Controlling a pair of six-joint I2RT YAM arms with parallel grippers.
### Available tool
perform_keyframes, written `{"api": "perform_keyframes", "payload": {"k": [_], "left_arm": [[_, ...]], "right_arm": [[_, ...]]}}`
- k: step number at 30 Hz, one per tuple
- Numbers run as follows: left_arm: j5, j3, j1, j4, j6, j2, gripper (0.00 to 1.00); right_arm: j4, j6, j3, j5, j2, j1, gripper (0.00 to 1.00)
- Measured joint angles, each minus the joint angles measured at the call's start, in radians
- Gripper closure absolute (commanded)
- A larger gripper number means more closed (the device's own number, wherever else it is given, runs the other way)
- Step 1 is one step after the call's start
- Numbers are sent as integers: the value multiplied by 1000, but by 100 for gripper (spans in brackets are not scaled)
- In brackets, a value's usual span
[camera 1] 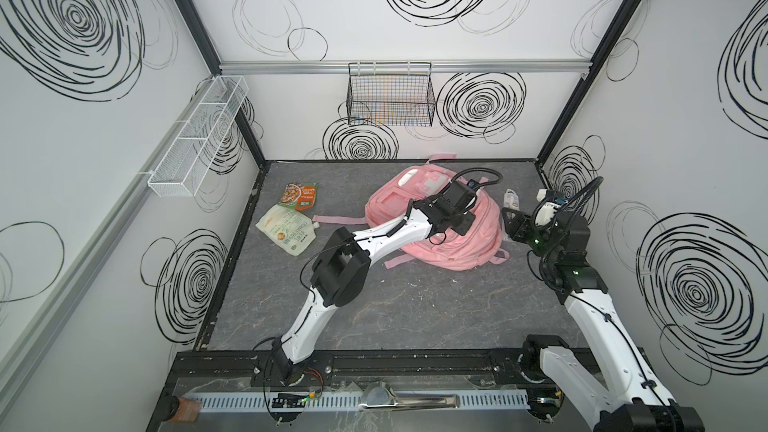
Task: Pack the student bag
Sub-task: 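Hold the pencil case above the bag while left widens the main opening, then lower the pencil case into the main compartment while left holds the opening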
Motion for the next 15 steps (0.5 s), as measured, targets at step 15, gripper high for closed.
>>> {"api": "perform_keyframes", "payload": {"k": [15], "left_arm": [[169,-114,102,82,-117,-181,100]], "right_arm": [[108,116,3,16,217,140,75]]}}
